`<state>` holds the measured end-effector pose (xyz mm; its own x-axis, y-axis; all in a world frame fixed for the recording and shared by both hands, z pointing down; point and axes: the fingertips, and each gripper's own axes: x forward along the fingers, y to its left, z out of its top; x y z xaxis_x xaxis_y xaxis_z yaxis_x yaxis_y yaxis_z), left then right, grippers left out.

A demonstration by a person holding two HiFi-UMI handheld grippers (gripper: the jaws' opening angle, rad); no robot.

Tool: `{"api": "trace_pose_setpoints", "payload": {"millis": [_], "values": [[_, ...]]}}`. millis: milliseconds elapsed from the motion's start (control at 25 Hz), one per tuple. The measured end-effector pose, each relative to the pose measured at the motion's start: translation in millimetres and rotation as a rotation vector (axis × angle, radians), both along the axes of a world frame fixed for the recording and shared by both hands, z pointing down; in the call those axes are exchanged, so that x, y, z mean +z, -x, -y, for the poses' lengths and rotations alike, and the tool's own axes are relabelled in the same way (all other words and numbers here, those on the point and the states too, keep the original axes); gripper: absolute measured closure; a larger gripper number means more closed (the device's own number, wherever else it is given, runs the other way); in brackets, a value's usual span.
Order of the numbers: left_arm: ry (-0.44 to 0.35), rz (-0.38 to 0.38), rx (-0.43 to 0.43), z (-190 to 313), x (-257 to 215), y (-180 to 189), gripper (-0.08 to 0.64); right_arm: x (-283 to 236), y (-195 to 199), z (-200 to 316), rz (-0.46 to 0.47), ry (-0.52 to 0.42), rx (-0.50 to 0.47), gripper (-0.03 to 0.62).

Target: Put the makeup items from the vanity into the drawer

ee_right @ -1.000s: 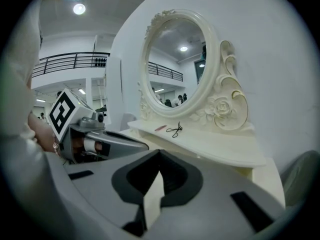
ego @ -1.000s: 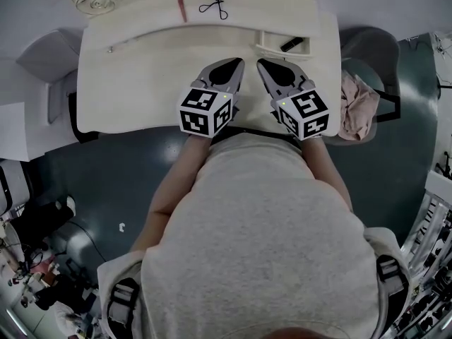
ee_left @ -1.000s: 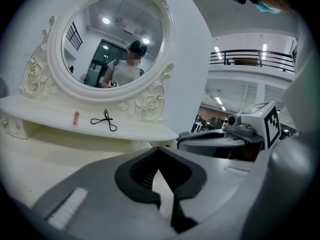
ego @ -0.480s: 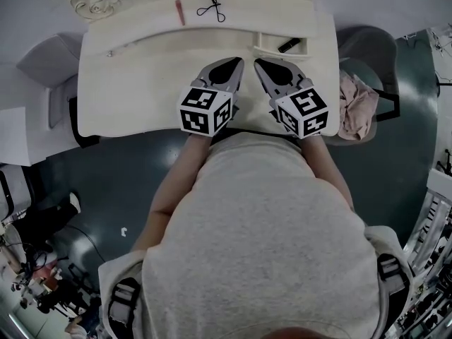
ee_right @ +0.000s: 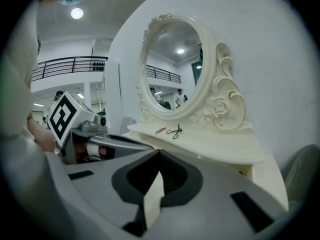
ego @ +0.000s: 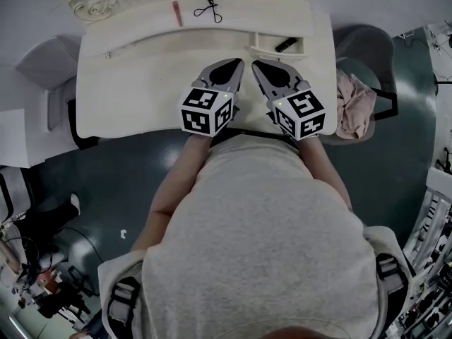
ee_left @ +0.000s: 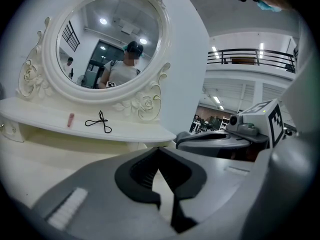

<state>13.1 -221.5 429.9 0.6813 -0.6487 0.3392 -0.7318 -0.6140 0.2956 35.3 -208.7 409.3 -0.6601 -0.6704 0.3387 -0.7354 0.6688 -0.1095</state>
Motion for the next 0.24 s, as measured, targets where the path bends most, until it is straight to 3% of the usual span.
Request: {"api": "trace_pose_setpoints", "payload": {"millis": [240], "values": [[0.002,0.012,0.007,-6.4,2.2,-2.2,0.551,6.7,-2.4,-6.0,0.003,0.024,-0.008,0.584]]}}
